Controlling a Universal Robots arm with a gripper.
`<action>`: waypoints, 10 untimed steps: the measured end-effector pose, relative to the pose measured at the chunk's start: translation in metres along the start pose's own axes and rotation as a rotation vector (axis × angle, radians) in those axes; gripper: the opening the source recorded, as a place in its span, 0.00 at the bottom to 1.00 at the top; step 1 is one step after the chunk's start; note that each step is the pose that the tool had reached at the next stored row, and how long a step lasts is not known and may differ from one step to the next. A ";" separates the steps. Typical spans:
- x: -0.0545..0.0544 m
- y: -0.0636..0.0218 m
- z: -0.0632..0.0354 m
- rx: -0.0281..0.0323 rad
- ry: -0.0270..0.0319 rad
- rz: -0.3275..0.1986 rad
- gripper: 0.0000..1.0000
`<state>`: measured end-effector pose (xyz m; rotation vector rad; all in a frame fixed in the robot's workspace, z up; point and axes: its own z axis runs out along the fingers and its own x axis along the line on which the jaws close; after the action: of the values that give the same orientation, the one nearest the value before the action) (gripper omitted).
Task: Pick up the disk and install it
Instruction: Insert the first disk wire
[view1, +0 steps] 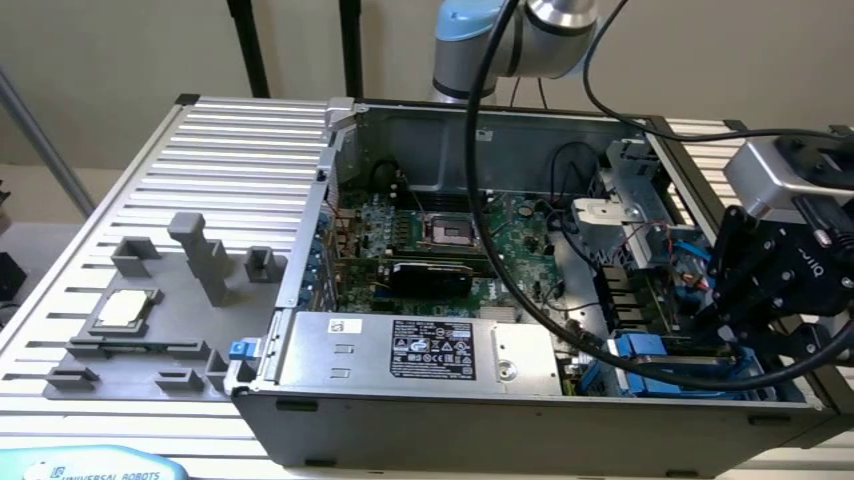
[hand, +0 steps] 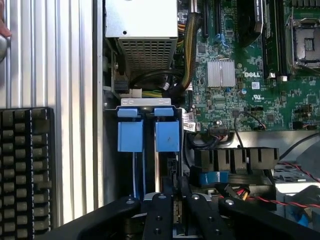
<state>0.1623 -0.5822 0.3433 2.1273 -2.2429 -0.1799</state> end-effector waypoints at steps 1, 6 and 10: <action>0.000 0.0000 0.0001 0.0000 0.0011 0.002 0.16; -0.001 -0.0001 0.0007 0.0002 0.0095 0.016 0.16; -0.002 -0.0002 0.0012 0.0006 0.0171 0.023 0.16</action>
<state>0.1625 -0.5799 0.3422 2.0948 -2.2567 -0.1595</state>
